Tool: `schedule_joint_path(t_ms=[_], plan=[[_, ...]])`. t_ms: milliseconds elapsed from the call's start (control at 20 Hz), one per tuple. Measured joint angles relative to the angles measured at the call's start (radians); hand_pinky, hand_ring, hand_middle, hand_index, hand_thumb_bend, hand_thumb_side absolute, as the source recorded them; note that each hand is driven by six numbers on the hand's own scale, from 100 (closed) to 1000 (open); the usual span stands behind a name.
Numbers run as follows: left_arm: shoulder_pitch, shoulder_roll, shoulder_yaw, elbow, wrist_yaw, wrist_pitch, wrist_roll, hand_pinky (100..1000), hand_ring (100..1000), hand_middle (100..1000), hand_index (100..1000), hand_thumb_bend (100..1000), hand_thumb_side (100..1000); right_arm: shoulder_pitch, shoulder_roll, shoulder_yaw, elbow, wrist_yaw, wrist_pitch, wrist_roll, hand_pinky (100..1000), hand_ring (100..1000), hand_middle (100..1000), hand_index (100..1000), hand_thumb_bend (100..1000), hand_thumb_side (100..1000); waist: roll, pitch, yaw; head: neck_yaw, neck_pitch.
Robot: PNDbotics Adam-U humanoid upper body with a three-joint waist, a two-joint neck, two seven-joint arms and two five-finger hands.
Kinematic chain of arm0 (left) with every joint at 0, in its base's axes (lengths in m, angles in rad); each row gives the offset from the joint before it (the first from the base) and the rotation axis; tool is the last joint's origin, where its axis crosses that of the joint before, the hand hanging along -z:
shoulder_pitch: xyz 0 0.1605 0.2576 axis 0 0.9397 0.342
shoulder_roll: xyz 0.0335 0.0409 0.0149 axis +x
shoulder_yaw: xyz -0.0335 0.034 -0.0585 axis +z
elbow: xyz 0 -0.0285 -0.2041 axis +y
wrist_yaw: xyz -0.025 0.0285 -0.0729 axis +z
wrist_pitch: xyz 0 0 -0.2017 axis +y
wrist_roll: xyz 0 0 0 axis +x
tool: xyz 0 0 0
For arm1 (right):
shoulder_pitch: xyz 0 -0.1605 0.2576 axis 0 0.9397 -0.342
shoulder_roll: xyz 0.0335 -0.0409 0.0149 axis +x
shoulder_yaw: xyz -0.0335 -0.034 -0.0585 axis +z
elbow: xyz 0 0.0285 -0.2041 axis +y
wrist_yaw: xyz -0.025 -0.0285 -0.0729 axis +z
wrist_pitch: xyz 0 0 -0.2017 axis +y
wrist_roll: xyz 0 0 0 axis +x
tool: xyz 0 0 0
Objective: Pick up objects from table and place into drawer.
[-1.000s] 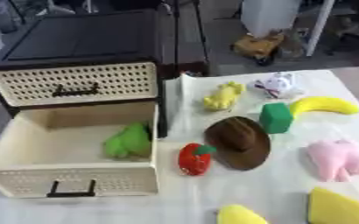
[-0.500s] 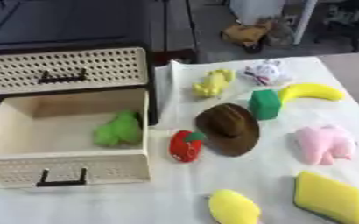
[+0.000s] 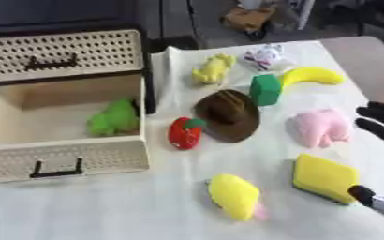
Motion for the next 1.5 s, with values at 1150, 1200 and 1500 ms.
schedule_joint_path(t_ms=[1150,1200,1500], plan=[[0.012,0.0,-0.011,0.0,-0.006,0.031,-0.018,667,731,748,815,293,980,-0.037,-0.151,0.044,0.0,-0.361,0.3,0.487,916,1000,919,1000,645,775,0.002,-0.009,0.012,-0.004,-0.044],[0.013,0.0,-0.011,0.0,-0.006,0.031,-0.017,667,730,747,812,289,979,-0.039,-0.154,0.043,0.0,-0.367,0.312,0.501,916,1000,921,1000,650,772,0.002,-0.008,0.013,-0.005,-0.044],[0.014,0.0,-0.011,0.0,-0.009,0.034,-0.014,665,731,741,799,282,972,-0.047,-0.162,0.042,0.0,-0.395,0.398,0.579,922,1000,928,1000,712,744,0.003,-0.003,0.019,-0.013,-0.044]])
